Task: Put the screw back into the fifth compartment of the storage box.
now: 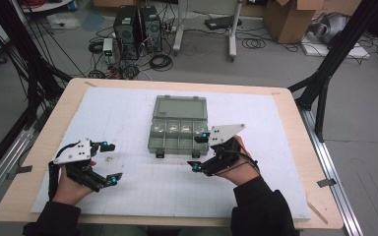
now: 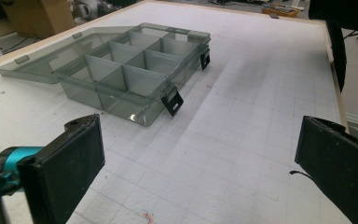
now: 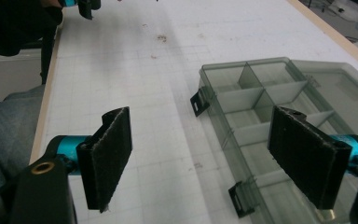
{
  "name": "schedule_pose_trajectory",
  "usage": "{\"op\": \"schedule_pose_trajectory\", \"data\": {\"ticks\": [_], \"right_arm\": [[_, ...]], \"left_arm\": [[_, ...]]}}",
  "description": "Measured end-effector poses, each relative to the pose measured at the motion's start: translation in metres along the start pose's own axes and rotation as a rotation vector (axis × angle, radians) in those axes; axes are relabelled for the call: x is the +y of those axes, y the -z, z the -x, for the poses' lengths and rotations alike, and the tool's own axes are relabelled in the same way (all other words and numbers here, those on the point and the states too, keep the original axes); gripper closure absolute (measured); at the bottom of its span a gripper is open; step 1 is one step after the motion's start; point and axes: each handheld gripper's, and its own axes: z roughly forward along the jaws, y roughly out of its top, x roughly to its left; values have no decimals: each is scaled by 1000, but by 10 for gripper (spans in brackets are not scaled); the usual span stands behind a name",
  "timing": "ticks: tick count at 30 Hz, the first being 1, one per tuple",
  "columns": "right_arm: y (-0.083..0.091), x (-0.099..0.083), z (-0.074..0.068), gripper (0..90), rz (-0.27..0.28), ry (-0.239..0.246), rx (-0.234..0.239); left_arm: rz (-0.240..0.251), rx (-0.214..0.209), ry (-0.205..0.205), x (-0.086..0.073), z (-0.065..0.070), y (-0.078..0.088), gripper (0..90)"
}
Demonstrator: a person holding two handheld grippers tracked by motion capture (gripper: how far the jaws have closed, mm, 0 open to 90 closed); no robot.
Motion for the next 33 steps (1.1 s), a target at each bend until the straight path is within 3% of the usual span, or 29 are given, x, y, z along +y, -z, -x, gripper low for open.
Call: {"op": "schedule_pose_trajectory", "data": {"ticks": [16,33], "right_arm": [[10,-44,-5,134,75,-94,-6],[18,-67,3,112,121,-154,-19]], "left_arm": [[-1,1,5,-2,-1,0,17],[6,-22,23,-5,-2,-3,17]]}}
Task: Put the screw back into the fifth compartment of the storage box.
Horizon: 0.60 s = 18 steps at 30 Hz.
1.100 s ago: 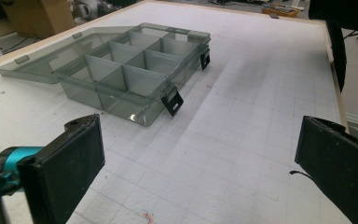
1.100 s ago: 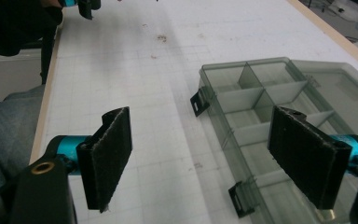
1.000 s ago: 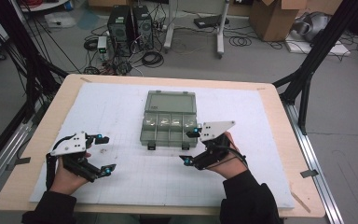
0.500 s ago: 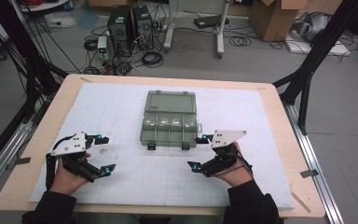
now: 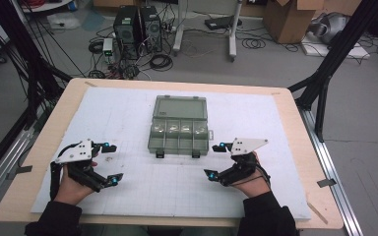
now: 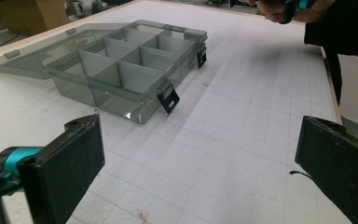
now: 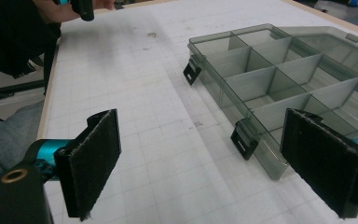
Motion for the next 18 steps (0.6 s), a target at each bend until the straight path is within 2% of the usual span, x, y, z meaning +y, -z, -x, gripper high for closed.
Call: {"op": "schedule_pose_trajectory", "data": {"ticks": [18], "right_arm": [[-4,0,-2,112,-20,1,-5]], "left_arm": [[14,-5,-3,1,2,3,17]]}}
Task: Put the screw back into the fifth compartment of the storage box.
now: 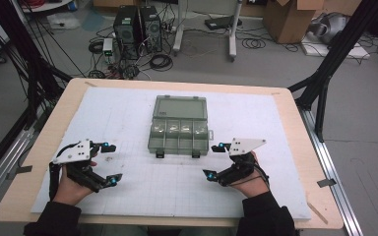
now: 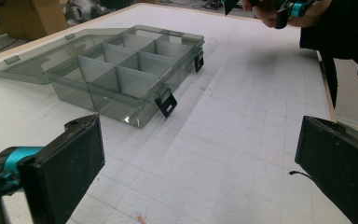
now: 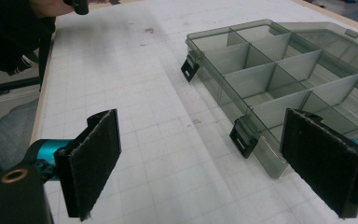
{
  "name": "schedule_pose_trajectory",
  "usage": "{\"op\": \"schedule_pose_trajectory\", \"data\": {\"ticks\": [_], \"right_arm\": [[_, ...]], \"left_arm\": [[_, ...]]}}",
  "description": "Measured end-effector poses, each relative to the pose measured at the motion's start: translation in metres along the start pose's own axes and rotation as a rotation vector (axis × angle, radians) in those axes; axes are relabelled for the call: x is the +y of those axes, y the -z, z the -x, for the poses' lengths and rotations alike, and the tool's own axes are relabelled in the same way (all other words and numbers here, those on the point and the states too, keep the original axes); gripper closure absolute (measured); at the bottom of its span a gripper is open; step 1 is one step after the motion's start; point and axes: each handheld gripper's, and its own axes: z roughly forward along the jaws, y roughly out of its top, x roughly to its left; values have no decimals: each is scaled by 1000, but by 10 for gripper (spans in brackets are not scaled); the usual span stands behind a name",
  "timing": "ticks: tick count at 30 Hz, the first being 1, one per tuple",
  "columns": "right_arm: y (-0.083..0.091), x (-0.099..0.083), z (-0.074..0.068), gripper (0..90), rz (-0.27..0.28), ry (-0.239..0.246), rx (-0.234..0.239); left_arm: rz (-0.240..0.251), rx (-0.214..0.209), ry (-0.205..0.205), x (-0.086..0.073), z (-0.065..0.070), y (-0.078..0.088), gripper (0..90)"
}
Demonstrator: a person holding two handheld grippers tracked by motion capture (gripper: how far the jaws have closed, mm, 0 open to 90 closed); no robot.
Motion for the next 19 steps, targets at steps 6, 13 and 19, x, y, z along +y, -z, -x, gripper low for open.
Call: {"op": "schedule_pose_trajectory", "data": {"ticks": [6,13,19], "right_arm": [[0,0,0,113,1,3,0],[-1,0,1,113,-3,2,1],[-1,0,1,113,-5,4,-1]], "left_arm": [[-6,2,-3,0,0,0,17],[-5,3,1,-1,-1,0,17],[-7,4,3,-1,-1,-1,17]]}}
